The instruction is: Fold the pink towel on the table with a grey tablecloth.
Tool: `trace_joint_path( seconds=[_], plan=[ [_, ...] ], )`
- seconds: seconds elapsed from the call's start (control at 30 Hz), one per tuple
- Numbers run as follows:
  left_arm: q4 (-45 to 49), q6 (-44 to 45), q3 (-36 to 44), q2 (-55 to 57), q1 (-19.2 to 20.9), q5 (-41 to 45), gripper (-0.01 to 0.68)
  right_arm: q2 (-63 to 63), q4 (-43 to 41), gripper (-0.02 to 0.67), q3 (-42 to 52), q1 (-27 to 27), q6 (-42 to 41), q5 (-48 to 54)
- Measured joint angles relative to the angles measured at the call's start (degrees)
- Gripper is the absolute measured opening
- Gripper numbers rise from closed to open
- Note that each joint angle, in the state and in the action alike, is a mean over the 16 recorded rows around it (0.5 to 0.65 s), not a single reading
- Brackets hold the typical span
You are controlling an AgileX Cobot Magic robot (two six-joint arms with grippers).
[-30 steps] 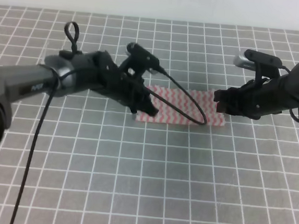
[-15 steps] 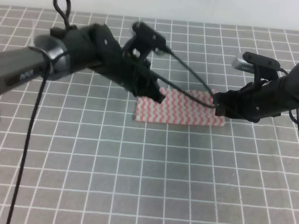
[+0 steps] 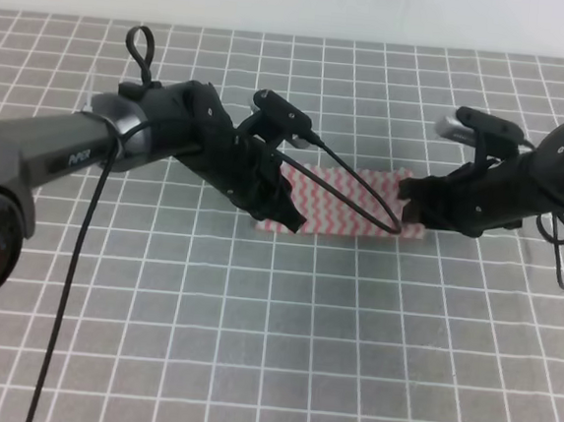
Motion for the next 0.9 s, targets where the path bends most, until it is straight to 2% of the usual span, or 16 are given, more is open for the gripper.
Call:
trace_joint_path(
  seconds=[0.9],
  plan=[
    [0.19,0.05,-0.03,0.88,0.0,-0.16,0.001,1.98,1.88,0.266,-0.05,-0.01,-1.07,-2.01]
  ],
)
